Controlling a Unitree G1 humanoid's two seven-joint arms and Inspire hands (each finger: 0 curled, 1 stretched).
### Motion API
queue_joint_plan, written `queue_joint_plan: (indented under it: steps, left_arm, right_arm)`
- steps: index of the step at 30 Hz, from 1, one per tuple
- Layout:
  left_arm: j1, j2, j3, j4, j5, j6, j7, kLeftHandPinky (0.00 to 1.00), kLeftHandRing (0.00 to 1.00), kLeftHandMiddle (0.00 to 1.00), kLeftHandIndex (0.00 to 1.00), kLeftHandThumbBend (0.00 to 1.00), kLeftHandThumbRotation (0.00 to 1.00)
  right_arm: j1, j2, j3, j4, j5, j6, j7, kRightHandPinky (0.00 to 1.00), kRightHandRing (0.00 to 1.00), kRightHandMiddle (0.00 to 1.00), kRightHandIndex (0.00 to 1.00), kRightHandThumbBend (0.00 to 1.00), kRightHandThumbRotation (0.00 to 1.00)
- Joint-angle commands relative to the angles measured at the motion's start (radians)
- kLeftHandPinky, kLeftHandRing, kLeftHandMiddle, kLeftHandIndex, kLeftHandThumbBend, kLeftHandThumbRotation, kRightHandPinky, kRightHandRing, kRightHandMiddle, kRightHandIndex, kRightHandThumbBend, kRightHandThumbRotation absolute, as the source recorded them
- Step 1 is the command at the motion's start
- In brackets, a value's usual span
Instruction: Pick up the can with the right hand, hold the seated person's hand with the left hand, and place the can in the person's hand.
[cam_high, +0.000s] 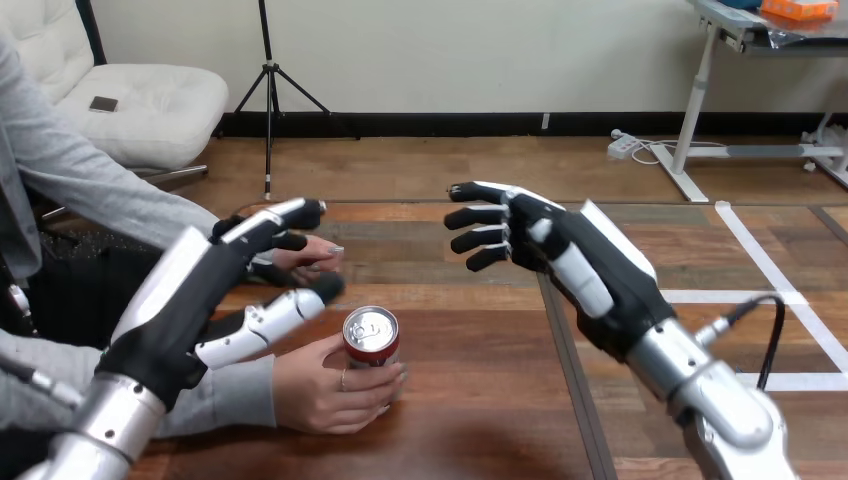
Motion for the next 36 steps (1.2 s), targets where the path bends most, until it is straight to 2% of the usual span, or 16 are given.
queue_joint_plan:
  steps: [1,4,8,14,22,24,29,36]
  left_arm:
    - [0.002,-0.056,0.03,0.031,-0.028,-0.039,0.058,0.61,0.79,0.85,0.85,0.57,0.85]
    - [0.019,-0.083,0.031,0.029,-0.034,-0.056,0.082,0.61,0.79,0.84,0.84,0.58,0.88]
    - [0.053,-0.131,0.031,0.015,-0.103,-0.071,0.086,0.62,0.79,0.84,0.84,0.58,0.9]
    - [0.111,-0.193,0.026,-0.028,-0.17,-0.083,0.097,0.64,0.8,0.84,0.85,0.47,0.91]
    - [0.179,-0.244,0.015,-0.083,-0.195,-0.067,0.106,0.69,0.83,0.85,0.87,0.4,0.98]
    - [0.187,-0.262,0.009,-0.075,-0.217,-0.086,0.1,0.7,0.83,0.85,0.87,0.35,0.99]
    - [0.208,-0.294,-0.007,-0.066,-0.215,-0.112,0.103,0.73,0.84,0.85,0.88,0.32,1.0]
    - [0.208,-0.313,-0.015,-0.05,-0.213,-0.127,0.089,0.75,0.84,0.85,0.88,0.27,1.0]
  right_arm:
    - [0.009,0.033,-0.034,-0.044,0.051,-0.034,-0.006,0.69,0.77,0.78,0.85,1.0,1.0]
    - [0.029,0.047,-0.041,-0.045,0.077,-0.036,0.001,0.7,0.78,0.78,0.85,1.0,1.0]
    - [0.059,0.064,-0.045,-0.049,0.11,-0.038,0.01,0.71,0.79,0.8,0.86,1.0,1.0]
    - [0.101,0.079,-0.049,-0.058,0.128,-0.048,0.015,0.75,0.83,0.83,0.87,0.98,1.0]
    - [0.161,0.093,-0.05,-0.096,0.149,-0.038,0.014,0.84,0.89,0.88,0.89,0.94,1.0]
    - [0.177,0.101,-0.052,-0.106,0.157,-0.036,0.012,0.85,0.89,0.89,0.88,0.94,1.0]
    - [0.216,0.12,-0.055,-0.132,0.167,-0.038,-0.003,0.87,0.89,0.89,0.88,0.93,1.0]
    - [0.245,0.138,-0.062,-0.148,0.178,-0.048,-0.009,0.89,0.89,0.88,0.88,0.92,1.0]
